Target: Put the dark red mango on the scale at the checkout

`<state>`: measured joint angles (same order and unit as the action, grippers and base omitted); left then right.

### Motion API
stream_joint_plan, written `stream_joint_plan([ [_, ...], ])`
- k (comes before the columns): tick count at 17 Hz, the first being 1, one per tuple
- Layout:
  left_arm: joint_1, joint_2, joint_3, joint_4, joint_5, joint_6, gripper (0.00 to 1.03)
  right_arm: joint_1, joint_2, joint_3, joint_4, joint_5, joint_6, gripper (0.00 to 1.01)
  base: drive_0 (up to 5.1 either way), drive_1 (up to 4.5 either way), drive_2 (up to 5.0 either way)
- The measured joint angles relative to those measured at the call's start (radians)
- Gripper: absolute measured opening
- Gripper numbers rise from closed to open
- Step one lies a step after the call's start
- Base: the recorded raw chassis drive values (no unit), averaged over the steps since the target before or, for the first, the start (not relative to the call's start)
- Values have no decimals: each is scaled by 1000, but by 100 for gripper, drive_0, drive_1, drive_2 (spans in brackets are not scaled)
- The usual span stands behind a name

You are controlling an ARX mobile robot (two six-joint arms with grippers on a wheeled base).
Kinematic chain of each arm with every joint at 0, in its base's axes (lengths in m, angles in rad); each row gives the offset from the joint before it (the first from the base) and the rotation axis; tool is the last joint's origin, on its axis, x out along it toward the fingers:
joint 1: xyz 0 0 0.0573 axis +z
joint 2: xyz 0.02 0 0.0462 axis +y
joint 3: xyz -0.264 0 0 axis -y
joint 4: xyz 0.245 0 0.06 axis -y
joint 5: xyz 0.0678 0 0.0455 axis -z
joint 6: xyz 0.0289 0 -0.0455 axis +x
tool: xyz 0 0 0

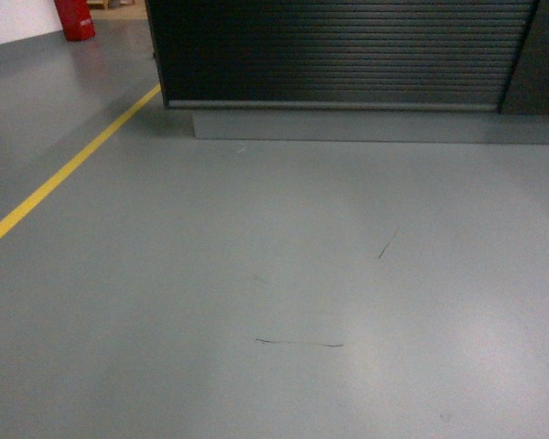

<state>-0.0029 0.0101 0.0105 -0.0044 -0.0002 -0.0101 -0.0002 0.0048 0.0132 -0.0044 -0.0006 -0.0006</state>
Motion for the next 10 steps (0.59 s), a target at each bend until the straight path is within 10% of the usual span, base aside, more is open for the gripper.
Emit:
stream_joint_plan([
  [10,0,0,0,4,0,0,98,0,0,0,0,0,0,98,5,299,-289],
])
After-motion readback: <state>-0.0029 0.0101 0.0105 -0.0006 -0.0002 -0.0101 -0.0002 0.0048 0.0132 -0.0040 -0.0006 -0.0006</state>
